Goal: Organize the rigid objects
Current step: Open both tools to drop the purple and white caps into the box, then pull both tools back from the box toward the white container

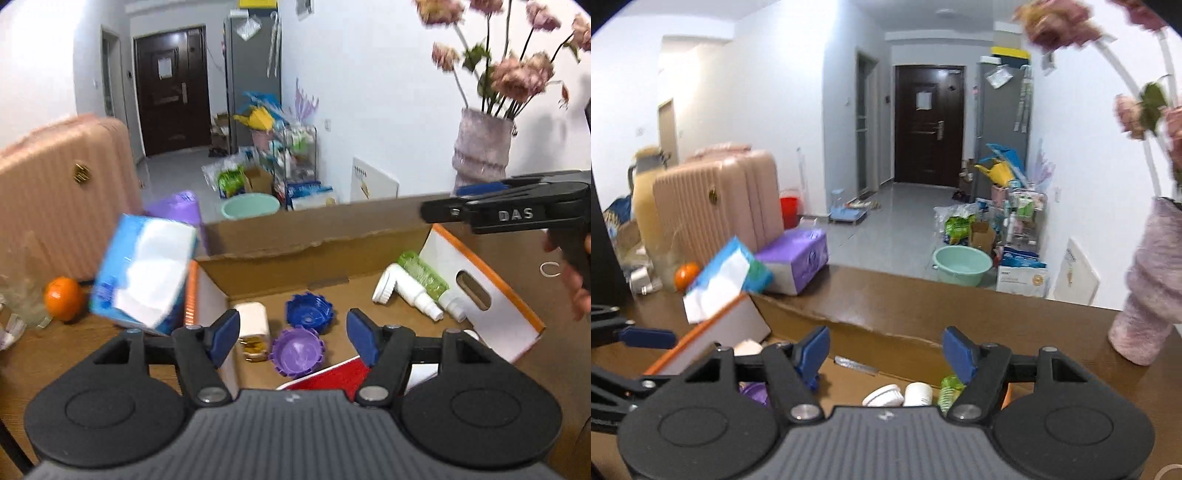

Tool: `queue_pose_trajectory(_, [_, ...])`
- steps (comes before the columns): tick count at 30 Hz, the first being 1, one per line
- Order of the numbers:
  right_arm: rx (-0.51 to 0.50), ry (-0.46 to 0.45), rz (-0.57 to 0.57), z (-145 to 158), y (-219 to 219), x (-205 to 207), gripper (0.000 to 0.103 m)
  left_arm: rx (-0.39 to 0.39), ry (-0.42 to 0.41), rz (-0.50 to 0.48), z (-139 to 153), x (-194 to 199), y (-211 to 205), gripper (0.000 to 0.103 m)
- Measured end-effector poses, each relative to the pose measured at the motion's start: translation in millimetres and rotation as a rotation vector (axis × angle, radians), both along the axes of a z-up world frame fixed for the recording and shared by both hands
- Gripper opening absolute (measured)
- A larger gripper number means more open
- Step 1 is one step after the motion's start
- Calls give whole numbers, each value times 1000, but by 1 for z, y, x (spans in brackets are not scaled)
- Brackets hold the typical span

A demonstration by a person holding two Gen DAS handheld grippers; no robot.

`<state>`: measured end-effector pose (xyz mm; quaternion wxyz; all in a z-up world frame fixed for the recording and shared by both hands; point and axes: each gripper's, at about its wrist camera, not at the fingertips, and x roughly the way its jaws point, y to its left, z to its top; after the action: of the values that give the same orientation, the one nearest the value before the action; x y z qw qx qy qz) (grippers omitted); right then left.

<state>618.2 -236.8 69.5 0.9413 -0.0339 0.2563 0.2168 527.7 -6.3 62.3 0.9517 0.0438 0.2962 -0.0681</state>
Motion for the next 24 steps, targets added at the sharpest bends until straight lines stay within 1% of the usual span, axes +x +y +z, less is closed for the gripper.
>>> queue_pose_trajectory(4, [0,-30,-16,28,-13,-41,67,-12,-70,11,26,-42,10,70])
queue_pose_trajectory(7, [-24,-57,-26,42,-20,-78,67,-20,-120,13,41,-79,12,70])
queue_pose_trajectory(10, [-47,-89,-38,54,-25,-122,68,-25,-184,13,55,-118,10,77])
queue_pose_trajectory(12, [-51,-122,-37,61,-28,-152,72,-40,-218,2,62,-144,10,80])
queue_pose_trajectory(14, [-62,-157,-47,66,-26,-178,74,-54,-248,-2,66,-170,9,82])
queue_pose_trajectory(16, [-72,-204,-59,72,-27,-209,76,-52,-291,-10,69,-196,5,85])
queue_pose_trajectory(19, [-70,-253,-69,77,-28,-252,78,-45,-354,-20,71,-238,3,92])
queue_pose_trajectory(20, [-67,-264,-70,78,-28,-266,78,-45,-375,-26,71,-252,3,97])
queue_pose_trajectory(21, [-65,-274,-72,78,-28,-280,78,-45,-395,-28,71,-264,3,99])
queue_pose_trajectory(24, [-47,-299,-75,71,-28,-321,80,-31,-444,-26,68,-301,3,101])
